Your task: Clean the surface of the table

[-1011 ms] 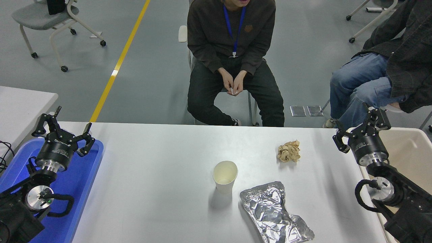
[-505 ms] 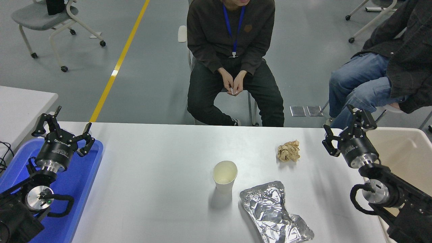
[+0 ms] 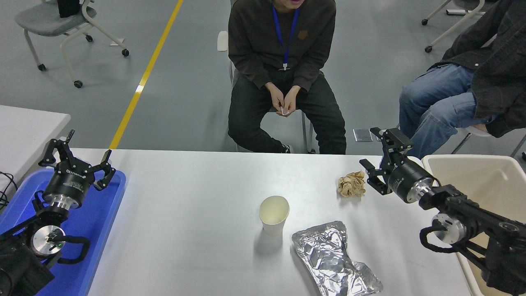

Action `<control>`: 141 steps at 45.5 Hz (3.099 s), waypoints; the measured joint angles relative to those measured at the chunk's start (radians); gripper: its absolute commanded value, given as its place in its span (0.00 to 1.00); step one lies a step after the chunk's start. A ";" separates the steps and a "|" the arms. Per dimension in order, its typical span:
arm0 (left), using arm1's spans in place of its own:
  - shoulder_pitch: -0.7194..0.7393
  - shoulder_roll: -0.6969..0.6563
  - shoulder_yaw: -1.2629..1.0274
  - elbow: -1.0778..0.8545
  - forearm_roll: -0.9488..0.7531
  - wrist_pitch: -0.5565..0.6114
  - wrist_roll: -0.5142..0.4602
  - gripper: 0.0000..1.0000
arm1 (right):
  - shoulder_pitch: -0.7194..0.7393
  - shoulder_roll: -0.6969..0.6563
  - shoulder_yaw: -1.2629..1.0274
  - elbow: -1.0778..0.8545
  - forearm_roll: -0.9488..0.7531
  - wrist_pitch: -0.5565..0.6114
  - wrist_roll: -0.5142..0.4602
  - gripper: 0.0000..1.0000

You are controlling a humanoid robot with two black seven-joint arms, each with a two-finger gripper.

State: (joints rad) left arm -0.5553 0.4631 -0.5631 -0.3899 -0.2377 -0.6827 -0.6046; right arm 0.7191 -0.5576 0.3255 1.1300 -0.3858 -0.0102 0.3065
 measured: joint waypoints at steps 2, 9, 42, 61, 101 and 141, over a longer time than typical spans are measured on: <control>0.000 0.000 0.000 0.000 0.000 0.000 0.000 1.00 | 0.031 -0.005 -0.042 0.009 -0.011 -0.001 -0.007 1.00; 0.000 0.000 0.000 0.000 0.000 0.000 0.000 1.00 | 0.152 -0.014 -0.180 0.034 -0.032 -0.001 -0.022 1.00; 0.000 0.000 0.000 0.000 0.000 0.000 0.001 1.00 | 0.562 0.098 -0.597 0.179 -0.135 0.003 -0.385 1.00; 0.000 0.000 0.000 0.000 0.000 0.000 0.000 1.00 | 0.641 0.308 -0.722 0.143 -0.155 0.061 -0.498 1.00; 0.000 0.000 0.000 0.000 0.000 0.000 0.000 1.00 | 0.605 0.510 -0.764 -0.113 -0.179 0.064 -0.512 0.99; 0.000 0.000 0.000 0.000 0.000 0.000 0.000 1.00 | 0.554 0.533 -0.769 -0.139 -0.282 0.051 -0.460 0.28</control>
State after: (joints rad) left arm -0.5553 0.4632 -0.5633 -0.3896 -0.2378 -0.6826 -0.6044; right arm 1.2731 -0.0247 -0.4438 0.9914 -0.6678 0.0406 -0.1531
